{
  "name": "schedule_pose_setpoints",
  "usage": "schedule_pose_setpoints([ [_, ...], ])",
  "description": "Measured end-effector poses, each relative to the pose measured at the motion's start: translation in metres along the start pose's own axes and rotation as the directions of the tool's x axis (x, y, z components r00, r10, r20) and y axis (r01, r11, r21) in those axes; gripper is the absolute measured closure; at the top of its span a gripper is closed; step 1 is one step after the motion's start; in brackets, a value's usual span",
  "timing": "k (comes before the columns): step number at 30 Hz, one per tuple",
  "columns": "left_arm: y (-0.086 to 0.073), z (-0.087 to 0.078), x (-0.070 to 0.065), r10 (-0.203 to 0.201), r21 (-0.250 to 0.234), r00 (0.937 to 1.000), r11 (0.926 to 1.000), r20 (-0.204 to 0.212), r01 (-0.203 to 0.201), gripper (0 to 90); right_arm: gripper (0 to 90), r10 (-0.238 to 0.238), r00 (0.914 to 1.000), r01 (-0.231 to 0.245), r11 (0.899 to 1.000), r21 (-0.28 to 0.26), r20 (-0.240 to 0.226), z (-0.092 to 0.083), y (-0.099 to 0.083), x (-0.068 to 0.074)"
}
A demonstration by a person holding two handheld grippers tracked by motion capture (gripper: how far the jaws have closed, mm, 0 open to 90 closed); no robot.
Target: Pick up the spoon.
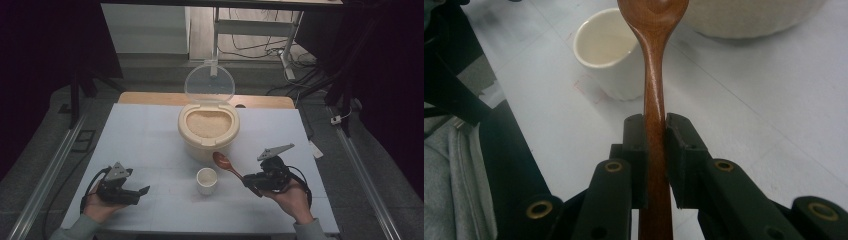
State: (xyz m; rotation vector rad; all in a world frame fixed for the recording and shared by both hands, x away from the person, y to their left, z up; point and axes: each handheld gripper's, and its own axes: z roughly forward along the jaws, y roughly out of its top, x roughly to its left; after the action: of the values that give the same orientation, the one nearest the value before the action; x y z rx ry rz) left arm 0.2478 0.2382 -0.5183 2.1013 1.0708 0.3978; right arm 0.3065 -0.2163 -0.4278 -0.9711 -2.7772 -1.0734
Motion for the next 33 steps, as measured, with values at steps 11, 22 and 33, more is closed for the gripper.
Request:
schedule_pose_setpoints([
  [11, 0.000, -0.001, 0.001, -0.003, -0.002, 1.0000, 1.0000, -0.002, 0.003, 10.7, 79.1, -0.084, 0.9961, 0.085, 0.996, 0.013, -0.026, 0.010, 0.019, 0.009],
  [22, -0.001, -0.001, 0.002, -0.005, -0.002, 1.0000, 1.0000, -0.001, 0.005, 10.7, 79.1, -0.150, 0.9869, 0.152, 0.988, 0.026, -0.058, 0.022, 0.039, 0.017],
  [33, -0.001, 0.000, 0.001, -0.003, 0.003, 1.0000, 1.0000, -0.005, 0.003, 10.7, 79.1, -0.178, 0.9805, 0.182, 0.982, 0.042, -0.082, 0.032, 0.041, 0.021],
])
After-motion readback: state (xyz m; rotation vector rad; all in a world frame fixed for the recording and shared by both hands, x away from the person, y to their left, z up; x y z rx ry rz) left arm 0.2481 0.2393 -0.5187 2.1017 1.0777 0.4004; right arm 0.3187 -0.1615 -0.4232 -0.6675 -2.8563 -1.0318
